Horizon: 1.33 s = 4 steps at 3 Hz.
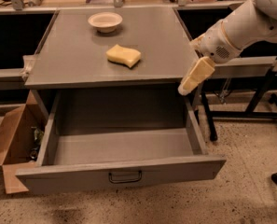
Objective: Place sponge into top drawer
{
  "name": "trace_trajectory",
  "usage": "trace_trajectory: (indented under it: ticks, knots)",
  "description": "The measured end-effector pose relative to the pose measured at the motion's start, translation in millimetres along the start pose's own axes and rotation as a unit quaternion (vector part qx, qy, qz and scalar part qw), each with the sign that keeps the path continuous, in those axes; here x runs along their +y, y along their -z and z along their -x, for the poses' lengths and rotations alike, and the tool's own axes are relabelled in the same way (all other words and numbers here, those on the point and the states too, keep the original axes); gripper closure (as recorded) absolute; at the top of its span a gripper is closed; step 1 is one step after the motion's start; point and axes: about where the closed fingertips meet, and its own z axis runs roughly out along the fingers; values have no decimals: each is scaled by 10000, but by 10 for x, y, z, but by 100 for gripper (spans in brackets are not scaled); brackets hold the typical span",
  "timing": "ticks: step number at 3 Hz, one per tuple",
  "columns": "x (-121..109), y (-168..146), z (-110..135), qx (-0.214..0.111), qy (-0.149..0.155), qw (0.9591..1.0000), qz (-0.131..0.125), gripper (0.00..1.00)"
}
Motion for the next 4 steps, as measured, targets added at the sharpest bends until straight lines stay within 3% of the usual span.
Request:
trace_trajectory:
  ticks: [1,2,3,4]
  knots:
    - [-367,-380,491,-597,-211,9979,-106,0]
    - [-516,-628,709,-938,-426,9947,-67,0]
    - [-665,-1145,856,-1086,-850,9904,-81,0]
    - [-794,-1437,915,-1162,-1145,9865,-152,0]
